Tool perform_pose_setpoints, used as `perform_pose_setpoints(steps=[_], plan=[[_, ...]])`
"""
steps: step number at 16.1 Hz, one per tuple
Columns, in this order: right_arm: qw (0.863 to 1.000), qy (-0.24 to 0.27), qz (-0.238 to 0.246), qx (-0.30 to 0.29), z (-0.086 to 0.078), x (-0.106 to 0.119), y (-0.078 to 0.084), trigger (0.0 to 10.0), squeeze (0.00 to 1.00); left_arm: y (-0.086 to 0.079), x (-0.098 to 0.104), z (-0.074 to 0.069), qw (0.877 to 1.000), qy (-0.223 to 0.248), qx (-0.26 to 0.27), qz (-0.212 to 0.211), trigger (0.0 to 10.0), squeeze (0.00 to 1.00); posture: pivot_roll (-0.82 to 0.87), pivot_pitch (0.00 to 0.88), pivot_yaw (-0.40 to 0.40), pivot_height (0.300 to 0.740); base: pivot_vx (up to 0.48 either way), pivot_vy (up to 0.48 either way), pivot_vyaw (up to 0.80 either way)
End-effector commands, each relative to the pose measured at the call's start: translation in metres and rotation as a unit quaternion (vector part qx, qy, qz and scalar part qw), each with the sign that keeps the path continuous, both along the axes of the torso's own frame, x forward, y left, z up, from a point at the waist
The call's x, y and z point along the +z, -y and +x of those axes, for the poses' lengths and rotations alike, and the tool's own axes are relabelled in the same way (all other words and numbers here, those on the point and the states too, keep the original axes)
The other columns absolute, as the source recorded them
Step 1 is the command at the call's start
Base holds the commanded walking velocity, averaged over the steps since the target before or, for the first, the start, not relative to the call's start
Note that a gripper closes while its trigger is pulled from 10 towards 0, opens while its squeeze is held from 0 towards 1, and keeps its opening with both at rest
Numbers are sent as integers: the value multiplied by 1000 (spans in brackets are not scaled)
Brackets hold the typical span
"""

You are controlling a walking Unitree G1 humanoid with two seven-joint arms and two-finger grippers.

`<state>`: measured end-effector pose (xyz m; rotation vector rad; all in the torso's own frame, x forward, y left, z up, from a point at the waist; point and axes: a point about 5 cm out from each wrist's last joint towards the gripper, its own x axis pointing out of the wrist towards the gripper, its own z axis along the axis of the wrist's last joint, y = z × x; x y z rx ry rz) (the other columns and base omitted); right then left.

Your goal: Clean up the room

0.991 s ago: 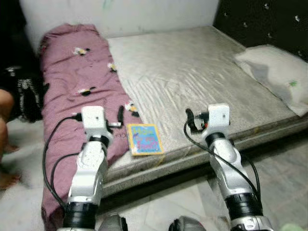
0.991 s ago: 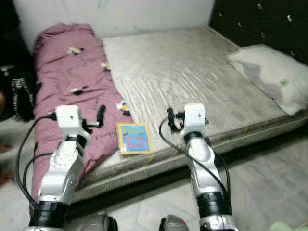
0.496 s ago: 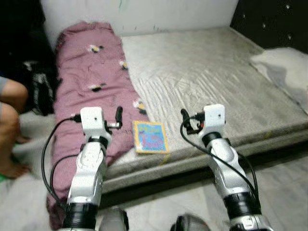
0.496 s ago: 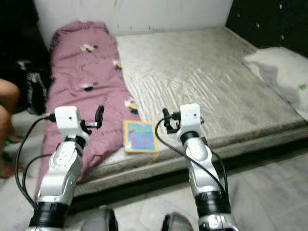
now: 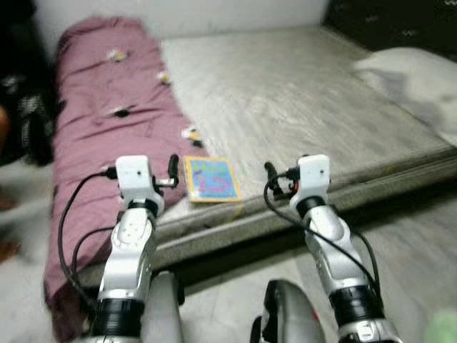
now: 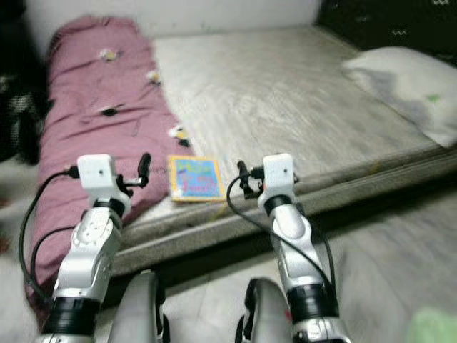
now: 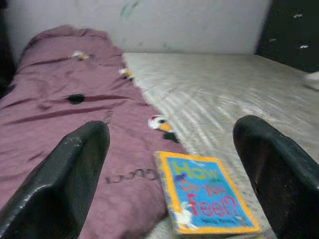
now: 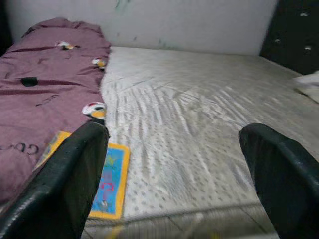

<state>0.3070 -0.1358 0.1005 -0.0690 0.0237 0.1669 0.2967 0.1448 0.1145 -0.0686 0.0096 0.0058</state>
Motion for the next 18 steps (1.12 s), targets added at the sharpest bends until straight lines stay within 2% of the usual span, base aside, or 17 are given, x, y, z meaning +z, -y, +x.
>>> perform_pose_setpoints(steps=[1,3,6,11,14,16,18], plan=[[1000,5,-1,2,3,4,1,10000,0,2,1,0,1000,2,-3,0,10000,0,-26,0,-10,606,0,0,0],[1000,8,-8,7,3,4,0,10000,0,2,1,-1,1000,3,-6,-1,10000,0,-24,0,-11,606,0,0,0],[1000,11,-11,13,2,4,-2,10000,0,3,2,-2,1000,7,-14,-6,10000,0,-22,0,-11,606,0,0,544],[999,12,-11,29,2,4,-5,10000,0,4,1,-3,1000,7,-20,-9,10000,0,-22,0,-13,606,298,0,0],[999,11,-13,30,1,3,-5,10000,0,4,1,-3,1000,6,-22,-10,10000,0,-21,0,-13,606,310,0,519],[999,13,-14,32,1,4,-6,10000,0,5,0,-2,1000,2,-24,-13,10000,0,-24,0,-10,606,321,0,0],[999,13,-15,32,1,3,-6,10000,0,5,0,-2,1000,3,-25,-13,10000,0,-22,0,-11,606,0,0,0]])
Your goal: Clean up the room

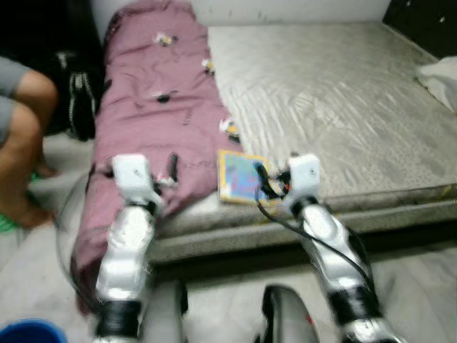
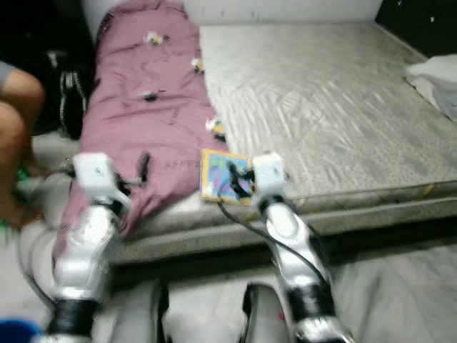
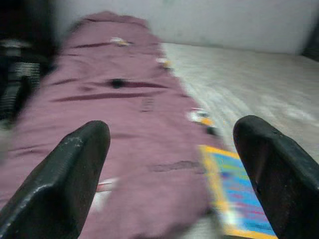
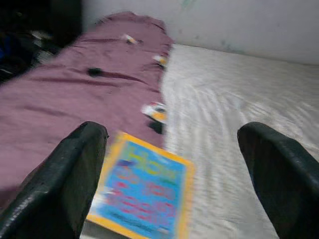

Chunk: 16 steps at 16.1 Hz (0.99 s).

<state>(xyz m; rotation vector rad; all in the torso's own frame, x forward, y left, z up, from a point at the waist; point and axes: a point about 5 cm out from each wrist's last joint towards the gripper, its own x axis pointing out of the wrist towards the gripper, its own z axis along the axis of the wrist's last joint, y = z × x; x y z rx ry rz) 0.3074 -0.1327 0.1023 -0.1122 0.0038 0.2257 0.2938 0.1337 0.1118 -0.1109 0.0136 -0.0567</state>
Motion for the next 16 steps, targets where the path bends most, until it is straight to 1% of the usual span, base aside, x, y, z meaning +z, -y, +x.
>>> perform_pose_setpoints(steps=[1,3,4,6,7,8,9,16], plan=[[1000,1,6,0,1,1,-2,10000,0,-6,2,1,1000,4,5,8,10000,0,-23,0,-11,606,0,0,0],[1000,1,8,-3,2,1,-2,10000,0,-6,2,1,1000,3,4,9,10000,0,-22,0,-11,606,0,0,0],[1000,0,9,-4,2,1,-2,10000,0,-6,2,1,1000,2,3,10,10000,0,-22,0,-11,606,311,0,0],[1000,-2,11,-5,3,1,-2,10000,0,-6,2,2,1000,0,4,10,10000,0,-23,0,-12,606,0,0,0],[1000,-4,12,-6,3,0,-1,10000,0,-6,2,1,1000,-1,5,10,10000,0,-23,0,-12,606,307,0,0],[1000,-4,11,-10,3,0,-1,10000,0,-6,2,1,1000,-1,4,9,10000,0,-23,0,-12,606,0,0,-800],[1000,-3,11,-9,3,1,-1,10000,0,-6,1,1,1000,-1,3,9,10000,0,-23,0,-12,606,281,0,-800],[1000,-5,8,-10,5,1,1,10000,0,-5,1,2,1000,-2,3,4,10000,0,-27,0,-17,606,303,0,0]])
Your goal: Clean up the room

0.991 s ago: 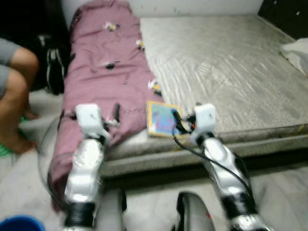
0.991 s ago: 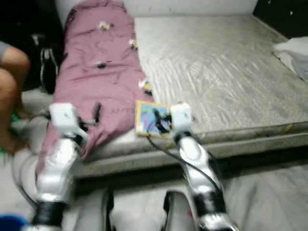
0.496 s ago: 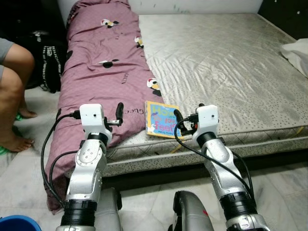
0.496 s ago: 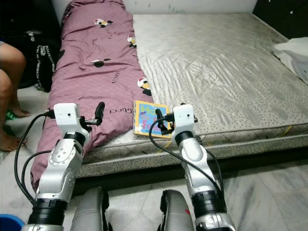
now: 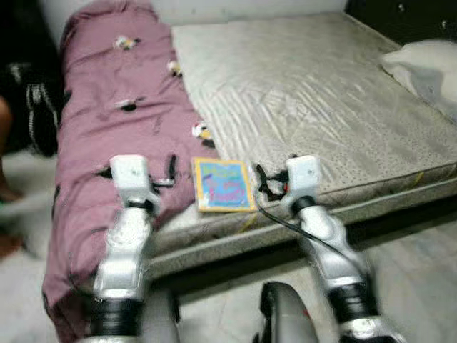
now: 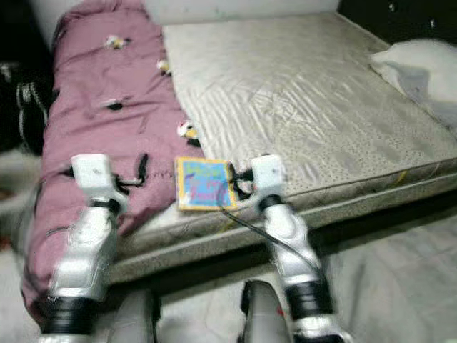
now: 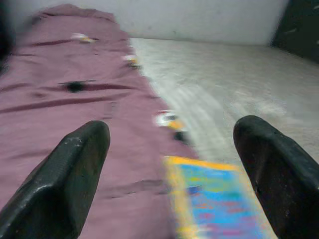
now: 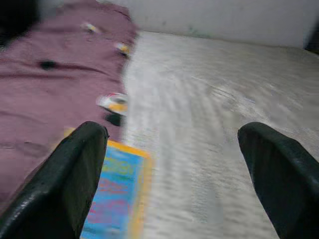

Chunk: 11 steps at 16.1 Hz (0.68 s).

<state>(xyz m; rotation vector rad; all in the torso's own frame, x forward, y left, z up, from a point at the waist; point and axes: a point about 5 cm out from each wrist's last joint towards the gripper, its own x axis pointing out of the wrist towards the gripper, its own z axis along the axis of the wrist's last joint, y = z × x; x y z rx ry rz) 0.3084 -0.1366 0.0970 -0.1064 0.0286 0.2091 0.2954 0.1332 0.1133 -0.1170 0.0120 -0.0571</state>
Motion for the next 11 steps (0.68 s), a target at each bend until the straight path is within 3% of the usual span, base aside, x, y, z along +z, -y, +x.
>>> perform_pose_setpoints(steps=[1,4,9,11], plan=[[1000,7,6,-1,4,5,-3,10000,0,-5,0,0,1000,-4,2,5,10000,0,-28,0,-18,606,296,0,0],[1000,5,5,-1,4,5,-3,10000,0,-5,-1,0,1000,-5,4,7,10000,0,-28,0,-17,606,279,0,0],[1000,-1,7,-4,5,3,-2,10000,0,-13,-2,2,999,-11,41,14,10000,0,-25,0,-20,606,0,0,0],[1000,-2,8,-4,5,3,-3,10000,0,-15,-3,2,999,-13,49,18,10000,0,-22,0,-22,582,0,0,0]])
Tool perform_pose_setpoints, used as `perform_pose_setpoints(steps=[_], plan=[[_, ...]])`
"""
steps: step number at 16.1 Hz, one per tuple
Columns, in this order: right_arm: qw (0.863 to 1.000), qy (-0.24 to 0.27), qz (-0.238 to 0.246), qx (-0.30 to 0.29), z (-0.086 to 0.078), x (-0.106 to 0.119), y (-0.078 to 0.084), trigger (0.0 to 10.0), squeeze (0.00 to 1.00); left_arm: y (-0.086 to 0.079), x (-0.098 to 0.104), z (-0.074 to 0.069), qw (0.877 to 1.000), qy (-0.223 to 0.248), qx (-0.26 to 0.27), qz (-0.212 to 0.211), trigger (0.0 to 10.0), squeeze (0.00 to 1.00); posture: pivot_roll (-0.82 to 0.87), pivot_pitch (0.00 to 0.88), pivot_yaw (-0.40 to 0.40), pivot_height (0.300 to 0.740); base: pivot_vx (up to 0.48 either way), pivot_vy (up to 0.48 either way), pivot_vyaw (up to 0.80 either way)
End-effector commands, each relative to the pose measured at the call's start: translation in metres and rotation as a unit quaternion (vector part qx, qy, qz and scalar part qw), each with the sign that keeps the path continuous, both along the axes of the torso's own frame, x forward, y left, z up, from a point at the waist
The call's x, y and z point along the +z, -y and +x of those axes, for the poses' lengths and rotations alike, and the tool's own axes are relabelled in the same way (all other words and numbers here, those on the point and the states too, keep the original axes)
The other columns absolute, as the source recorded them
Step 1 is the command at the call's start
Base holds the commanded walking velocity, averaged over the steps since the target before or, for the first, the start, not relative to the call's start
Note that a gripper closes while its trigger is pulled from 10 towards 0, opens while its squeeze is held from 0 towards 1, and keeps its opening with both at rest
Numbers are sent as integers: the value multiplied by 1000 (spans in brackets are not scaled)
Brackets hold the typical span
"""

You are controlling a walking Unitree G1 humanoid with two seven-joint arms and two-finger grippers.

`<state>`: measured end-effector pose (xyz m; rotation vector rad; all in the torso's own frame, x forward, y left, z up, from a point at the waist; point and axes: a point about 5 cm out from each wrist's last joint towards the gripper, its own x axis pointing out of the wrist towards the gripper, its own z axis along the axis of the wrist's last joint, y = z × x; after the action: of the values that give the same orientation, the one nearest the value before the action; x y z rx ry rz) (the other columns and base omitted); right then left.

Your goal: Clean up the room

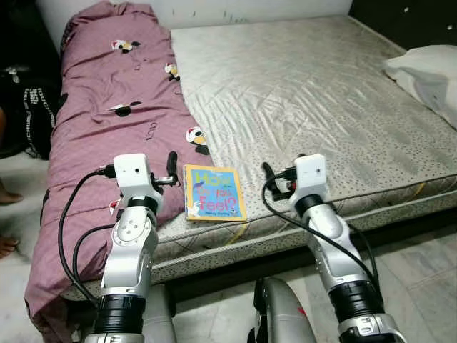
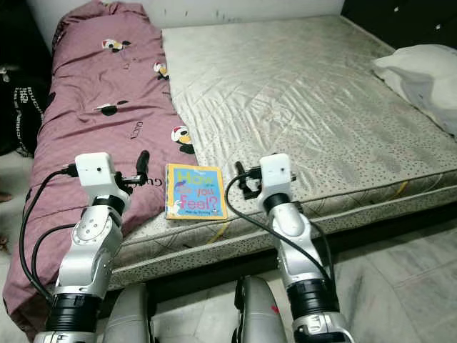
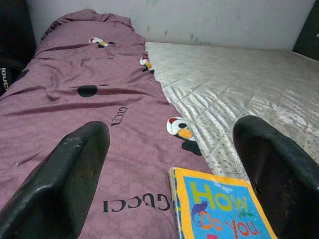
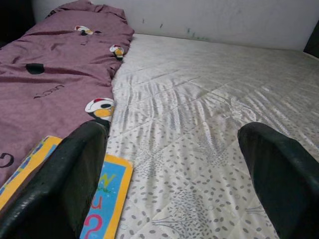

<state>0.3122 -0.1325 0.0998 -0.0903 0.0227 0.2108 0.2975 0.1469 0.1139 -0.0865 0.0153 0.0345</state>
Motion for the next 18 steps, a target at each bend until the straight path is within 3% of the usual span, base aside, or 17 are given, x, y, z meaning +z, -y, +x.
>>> perform_pose_setpoints(steps=[1,8,18], plan=[[1000,-4,1,-4,2,0,1,10000,0,-2,-3,0,1000,-8,8,6,10000,0,-19,0,-21,567,0,0,0],[1000,-10,-3,-2,2,-1,-1,10000,0,-8,-2,1,999,-2,40,24,10000,0,-19,0,-20,487,0,0,0],[1000,-9,-4,7,3,-1,-2,10000,0,-6,-1,0,1000,3,24,-2,10000,0,-21,0,-23,487,0,0,0]])
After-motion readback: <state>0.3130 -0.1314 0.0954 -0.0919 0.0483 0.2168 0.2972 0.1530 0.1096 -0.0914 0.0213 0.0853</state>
